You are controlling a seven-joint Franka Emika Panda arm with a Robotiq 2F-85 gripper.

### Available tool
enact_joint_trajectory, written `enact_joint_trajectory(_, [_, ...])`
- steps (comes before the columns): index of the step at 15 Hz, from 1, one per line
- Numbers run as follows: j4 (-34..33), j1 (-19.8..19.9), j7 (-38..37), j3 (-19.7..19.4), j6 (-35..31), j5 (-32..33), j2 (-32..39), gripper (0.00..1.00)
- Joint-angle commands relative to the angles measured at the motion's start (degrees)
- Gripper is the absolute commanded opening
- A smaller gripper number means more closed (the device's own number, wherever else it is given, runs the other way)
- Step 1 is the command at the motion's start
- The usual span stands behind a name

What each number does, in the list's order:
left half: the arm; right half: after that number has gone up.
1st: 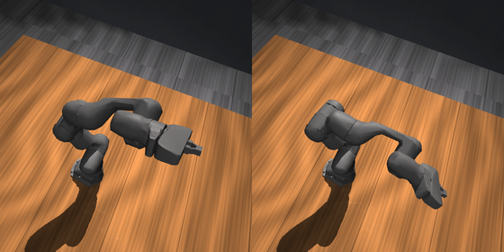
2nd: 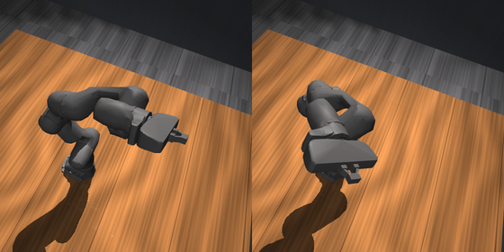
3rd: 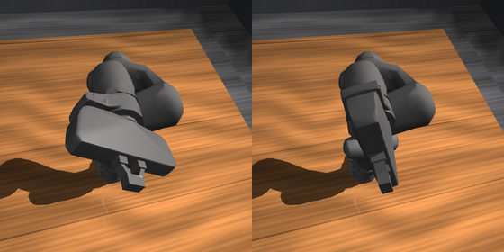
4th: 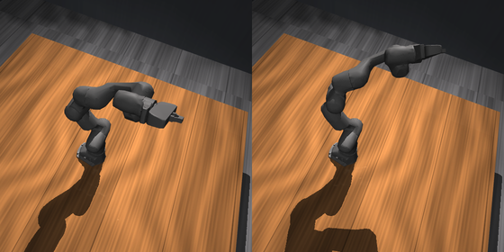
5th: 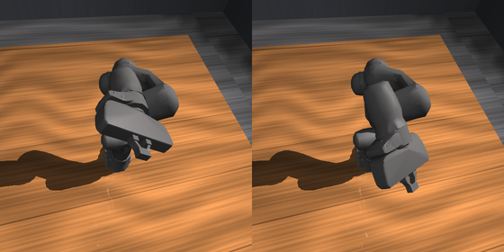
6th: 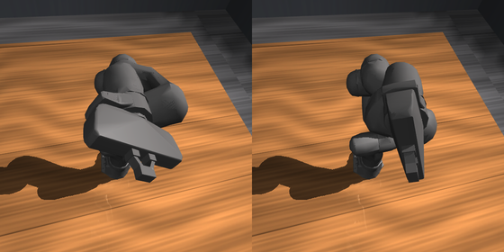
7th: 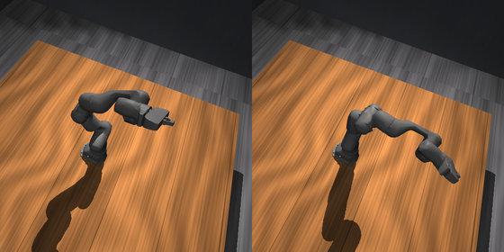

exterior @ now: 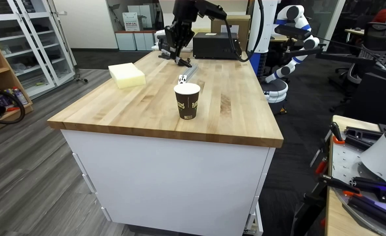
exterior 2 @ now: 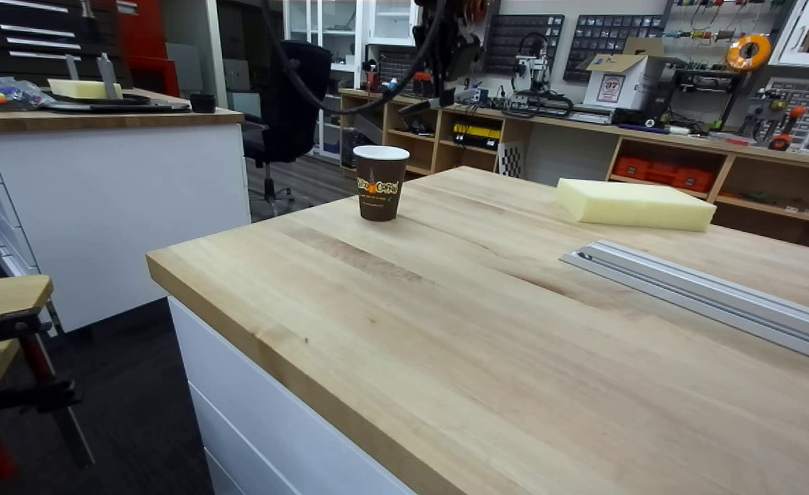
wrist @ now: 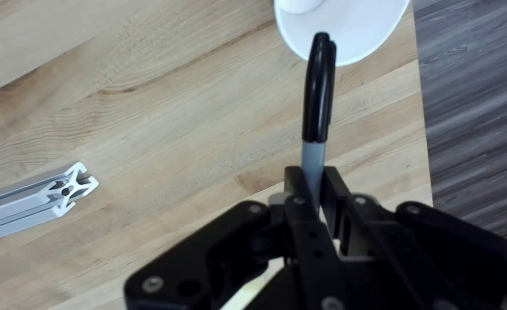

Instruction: Pick up the pen from the countertop and put it in the brown cup

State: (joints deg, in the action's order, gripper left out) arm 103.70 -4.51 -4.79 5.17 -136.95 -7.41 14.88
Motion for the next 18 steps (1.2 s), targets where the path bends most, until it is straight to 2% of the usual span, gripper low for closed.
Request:
enact_joint_trajectory(1, [2.53, -0.32, 0.39, 1.05, 1.71, -2.02, -3.31, 0.03])
enact_joint_trajectory(7, [5.84, -2.42, -2.38, 0.59, -2.55, 2.24, -4.32, 0.03])
enact_joint_trajectory(18, [12.54, -4.38, -9.64, -0.01, -15.04, 8.81, -5.95, 0.03])
